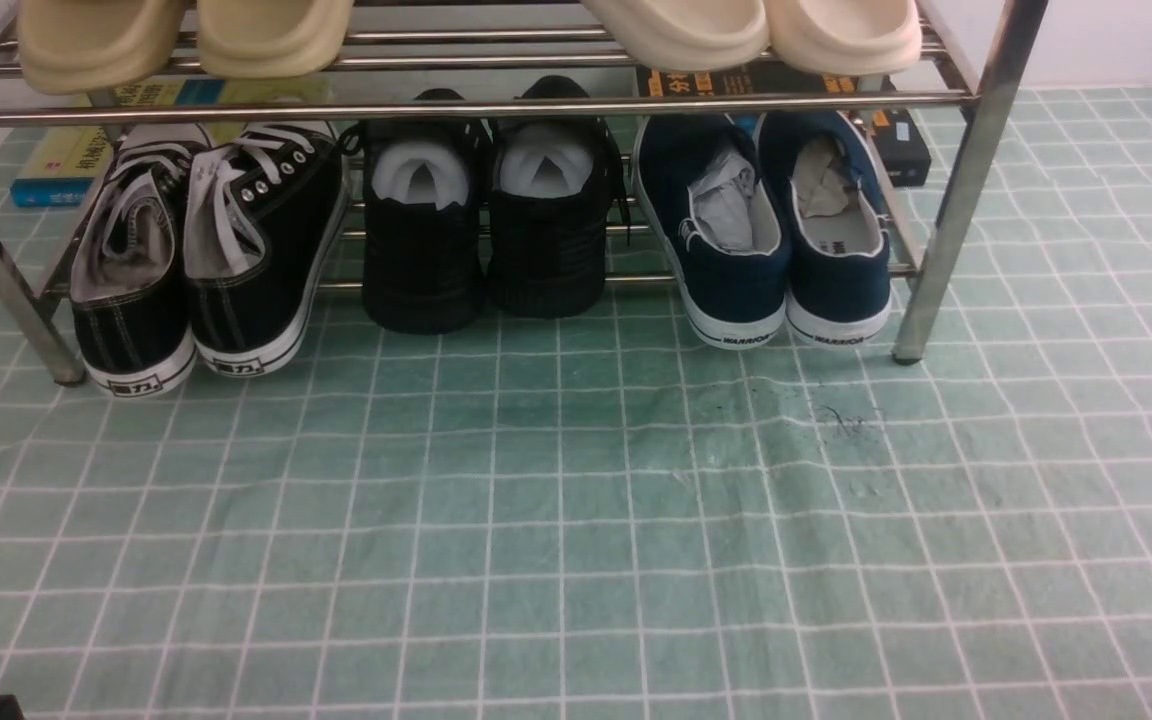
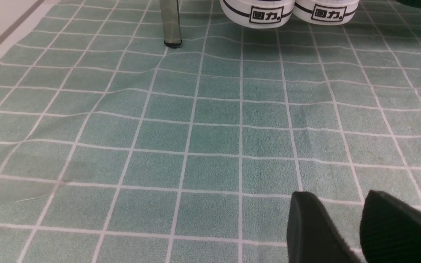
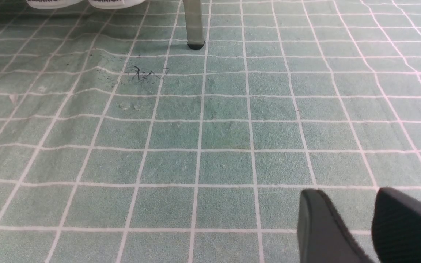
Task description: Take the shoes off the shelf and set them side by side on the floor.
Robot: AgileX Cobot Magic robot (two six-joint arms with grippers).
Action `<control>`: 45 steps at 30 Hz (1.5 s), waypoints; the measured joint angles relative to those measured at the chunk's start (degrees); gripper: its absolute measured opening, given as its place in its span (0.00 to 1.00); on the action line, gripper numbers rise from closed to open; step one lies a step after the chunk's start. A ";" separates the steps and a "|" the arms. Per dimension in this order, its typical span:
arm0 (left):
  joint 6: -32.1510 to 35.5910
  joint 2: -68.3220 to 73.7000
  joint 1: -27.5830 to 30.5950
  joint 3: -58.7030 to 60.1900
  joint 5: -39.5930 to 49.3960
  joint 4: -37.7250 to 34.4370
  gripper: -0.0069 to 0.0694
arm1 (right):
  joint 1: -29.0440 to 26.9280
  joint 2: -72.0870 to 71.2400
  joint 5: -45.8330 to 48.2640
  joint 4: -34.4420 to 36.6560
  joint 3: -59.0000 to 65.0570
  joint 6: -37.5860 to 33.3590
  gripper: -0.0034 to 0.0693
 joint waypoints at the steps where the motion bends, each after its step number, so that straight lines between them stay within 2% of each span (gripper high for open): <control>1: 0.00 0.00 0.00 0.00 0.00 0.00 0.40 | 0.00 0.00 0.00 0.00 0.00 0.00 0.38; 17: 0.00 0.00 0.00 0.00 0.00 0.00 0.40 | 0.00 0.00 -0.06 0.00 0.00 0.00 0.38; 20: 0.00 0.00 0.00 0.00 0.00 0.00 0.40 | 0.00 0.00 -0.33 2.10 0.01 1.48 0.38; 24: 0.00 0.00 0.00 0.00 0.00 0.00 0.40 | 0.00 0.00 -0.16 18.36 0.19 11.70 0.38; 27: 0.00 0.00 0.00 0.00 0.00 0.00 0.40 | 0.00 0.00 0.21 27.88 0.42 16.30 0.38; 31: 0.00 0.00 0.00 0.00 0.00 0.00 0.40 | 0.00 0.00 0.26 35.24 0.67 17.96 0.38; 36: 0.00 0.00 0.00 0.00 0.00 0.00 0.40 | 0.00 0.00 1.96 37.84 0.48 17.85 0.38; 37: 0.00 0.00 0.00 0.00 0.00 0.00 0.40 | 0.00 0.00 7.17 38.37 -1.07 15.54 0.35; 39: 0.00 0.00 0.00 0.00 0.00 0.00 0.40 | 0.00 0.00 9.08 38.37 -2.37 14.24 0.33; 43: 0.00 0.00 0.00 0.00 0.00 0.00 0.40 | 0.00 0.68 10.96 38.15 -9.56 8.47 0.18; 45: 0.00 0.00 0.00 0.00 0.00 0.00 0.40 | 0.00 4.67 11.11 37.04 -15.31 4.76 0.05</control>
